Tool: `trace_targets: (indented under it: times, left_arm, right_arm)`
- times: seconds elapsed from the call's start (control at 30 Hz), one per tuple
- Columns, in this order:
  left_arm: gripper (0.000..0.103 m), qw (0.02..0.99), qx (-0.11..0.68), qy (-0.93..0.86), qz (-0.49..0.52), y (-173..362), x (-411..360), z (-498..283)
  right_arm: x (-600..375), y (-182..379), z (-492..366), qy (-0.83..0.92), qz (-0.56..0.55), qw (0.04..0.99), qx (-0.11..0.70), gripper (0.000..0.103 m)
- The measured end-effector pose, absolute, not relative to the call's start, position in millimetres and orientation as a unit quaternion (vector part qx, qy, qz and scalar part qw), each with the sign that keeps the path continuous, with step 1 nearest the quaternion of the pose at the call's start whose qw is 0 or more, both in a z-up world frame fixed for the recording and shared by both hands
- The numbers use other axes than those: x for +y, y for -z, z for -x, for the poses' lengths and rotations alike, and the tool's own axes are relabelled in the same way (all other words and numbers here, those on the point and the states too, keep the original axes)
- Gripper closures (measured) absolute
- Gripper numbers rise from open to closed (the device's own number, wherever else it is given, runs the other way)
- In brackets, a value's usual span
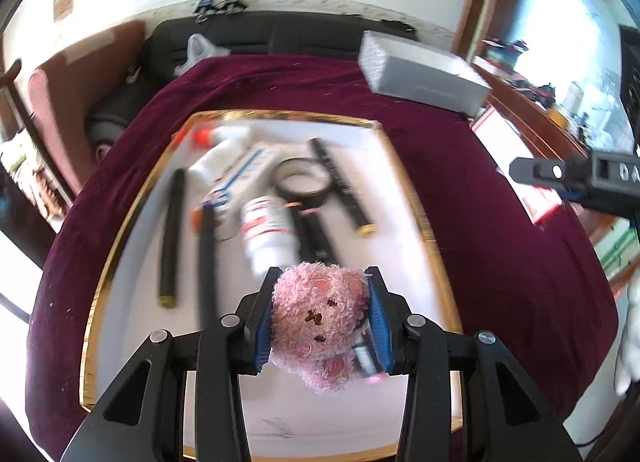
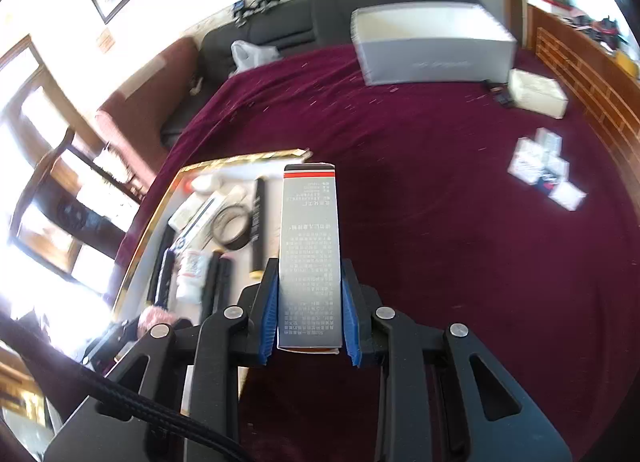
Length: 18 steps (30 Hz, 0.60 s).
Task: Organize objects
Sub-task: 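Carry the pink plush and white-and-red box over the tray and lower them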
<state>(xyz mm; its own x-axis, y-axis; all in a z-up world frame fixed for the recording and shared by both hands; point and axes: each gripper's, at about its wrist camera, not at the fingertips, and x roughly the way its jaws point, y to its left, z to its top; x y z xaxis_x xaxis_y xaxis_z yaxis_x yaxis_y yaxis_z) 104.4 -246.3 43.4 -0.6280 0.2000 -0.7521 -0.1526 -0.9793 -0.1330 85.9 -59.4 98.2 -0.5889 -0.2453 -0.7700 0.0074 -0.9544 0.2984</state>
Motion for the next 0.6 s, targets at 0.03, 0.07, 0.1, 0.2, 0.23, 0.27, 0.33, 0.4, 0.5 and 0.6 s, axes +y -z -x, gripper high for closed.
trace_targets:
  times: [0.03, 0.07, 0.1, 0.2, 0.23, 0.27, 0.33, 0.4, 0.5, 0.6]
  left_arm:
    - [0.067, 0.092, -0.031, -0.901, 0.422, -41.3, -252.5, -104.0]
    - [0.067, 0.088, -0.034, -0.901, 0.423, -39.7, -257.6, -103.3]
    - [0.067, 0.083, -0.038, -0.900, 0.426, -37.5, -262.9, -102.0]
    - [0.067, 0.073, -0.044, -0.900, 0.428, -34.6, -277.3, -99.0]
    - [0.067, 0.070, -0.046, -0.899, 0.429, -33.6, -281.4, -98.0]
    - [0.067, 0.066, -0.046, -0.899, 0.430, -32.9, -284.4, -97.6]
    - [0.067, 0.061, -0.046, -0.898, 0.433, -30.6, -289.6, -96.0]
    - [0.067, 0.060, -0.044, -0.896, 0.437, -27.8, -291.7, -94.4]
    - [0.067, 0.060, -0.040, -0.895, 0.440, -24.3, -290.1, -94.2]
    - [0.067, 0.061, -0.037, -0.896, 0.437, -24.5, -288.4, -94.0]
  right_arm:
    - [-67.1, -94.2, -84.0, 0.878, -0.453, 0.079, -0.132, 0.078]
    - [-73.7, -90.3, -82.1, 0.876, -0.457, 0.085, -0.131, 0.078]
    - [-80.8, -86.1, -80.5, 0.873, -0.461, 0.093, -0.127, 0.078]
    - [-99.4, -73.4, -76.8, 0.865, -0.476, 0.109, -0.119, 0.078]
    - [-103.9, -70.2, -76.2, 0.862, -0.480, 0.112, -0.117, 0.078]
    - [-109.1, -66.1, -75.2, 0.859, -0.485, 0.116, -0.115, 0.078]
    - [-116.3, -60.7, -73.7, 0.856, -0.491, 0.120, -0.109, 0.078]
    - [-123.8, -54.9, -71.5, 0.852, -0.498, 0.124, -0.102, 0.078]
    - [-134.3, -46.2, -68.6, 0.847, -0.508, 0.127, -0.093, 0.078]
    - [-144.2, -38.2, -65.7, 0.842, -0.518, 0.127, -0.081, 0.078]
